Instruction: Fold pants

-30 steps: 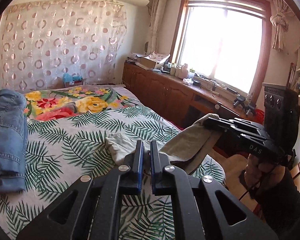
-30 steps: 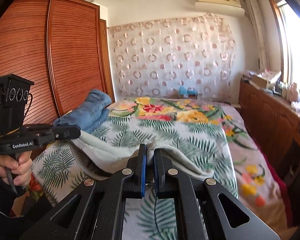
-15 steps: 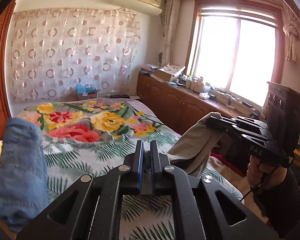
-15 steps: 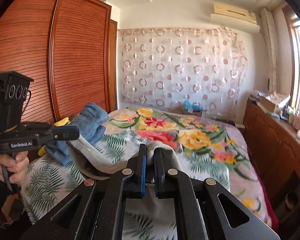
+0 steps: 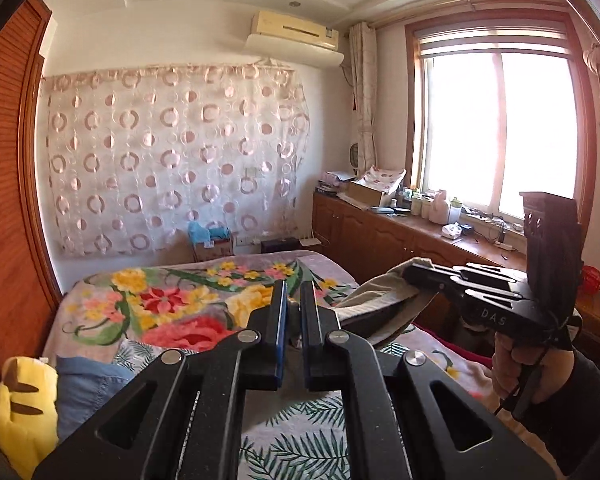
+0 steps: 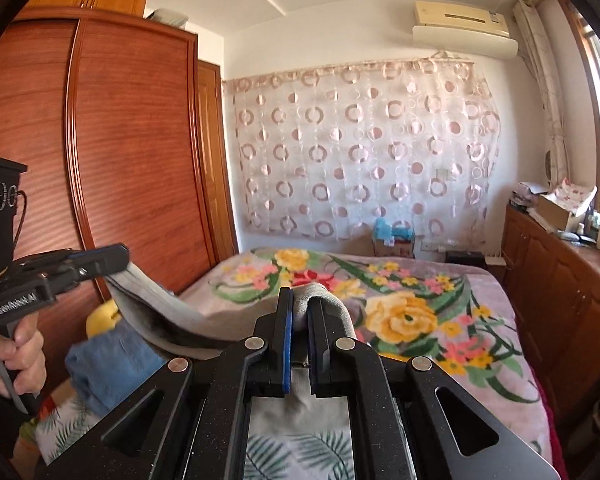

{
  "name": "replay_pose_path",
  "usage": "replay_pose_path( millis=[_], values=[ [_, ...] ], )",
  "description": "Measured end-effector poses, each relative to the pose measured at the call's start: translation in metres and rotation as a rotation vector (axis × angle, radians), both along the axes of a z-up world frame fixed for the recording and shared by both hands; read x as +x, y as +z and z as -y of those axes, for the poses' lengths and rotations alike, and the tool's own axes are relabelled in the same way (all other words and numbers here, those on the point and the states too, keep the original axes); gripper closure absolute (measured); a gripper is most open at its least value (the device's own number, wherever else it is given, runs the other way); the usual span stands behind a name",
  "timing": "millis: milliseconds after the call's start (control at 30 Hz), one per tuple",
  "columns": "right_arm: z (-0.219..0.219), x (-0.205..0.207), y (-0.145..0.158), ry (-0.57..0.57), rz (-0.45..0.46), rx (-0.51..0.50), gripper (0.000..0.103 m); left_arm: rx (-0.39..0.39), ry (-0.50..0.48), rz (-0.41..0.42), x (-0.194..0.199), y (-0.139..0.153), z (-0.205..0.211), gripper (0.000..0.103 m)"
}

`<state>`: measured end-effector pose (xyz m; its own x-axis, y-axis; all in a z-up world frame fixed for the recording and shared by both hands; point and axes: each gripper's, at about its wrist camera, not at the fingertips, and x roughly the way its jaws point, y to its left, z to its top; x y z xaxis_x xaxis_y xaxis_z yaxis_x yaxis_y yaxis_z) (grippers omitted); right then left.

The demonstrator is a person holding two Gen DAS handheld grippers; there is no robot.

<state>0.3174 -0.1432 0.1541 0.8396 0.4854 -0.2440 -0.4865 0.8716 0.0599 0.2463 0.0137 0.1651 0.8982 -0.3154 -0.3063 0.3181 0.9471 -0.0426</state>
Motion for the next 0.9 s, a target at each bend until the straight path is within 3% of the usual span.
replay_pose_path(
  millis=[100, 300, 433, 767, 900],
  values=[
    [-0.001, -0.005, -0.025, 0.026, -0.029, -0.010, 0.097, 0.027, 0.003, -0.031, -0.011, -0.023, -0.001, 0.096],
    [-0.021, -0.025, -0.095, 0.075, -0.141, -0.113, 0.097, 0.038, 0.003, -0.182, -0.048, -0.110, -0.007, 0.096],
    [-0.027, -0.044, -0.139, 0.086, -0.212, -0.155, 0.097, 0.027, -0.005, -0.250, -0.075, -0.147, -0.008, 0.096],
    [-0.038, -0.075, -0.171, 0.094, -0.282, -0.180, 0.097, 0.006, -0.001, -0.289, -0.119, -0.161, -0.010, 0.096],
    [-0.036, -0.111, -0.174, 0.094, -0.295, -0.177, 0.097, -0.001, -0.003, -0.296, -0.134, -0.164, -0.013, 0.096]
  ],
)
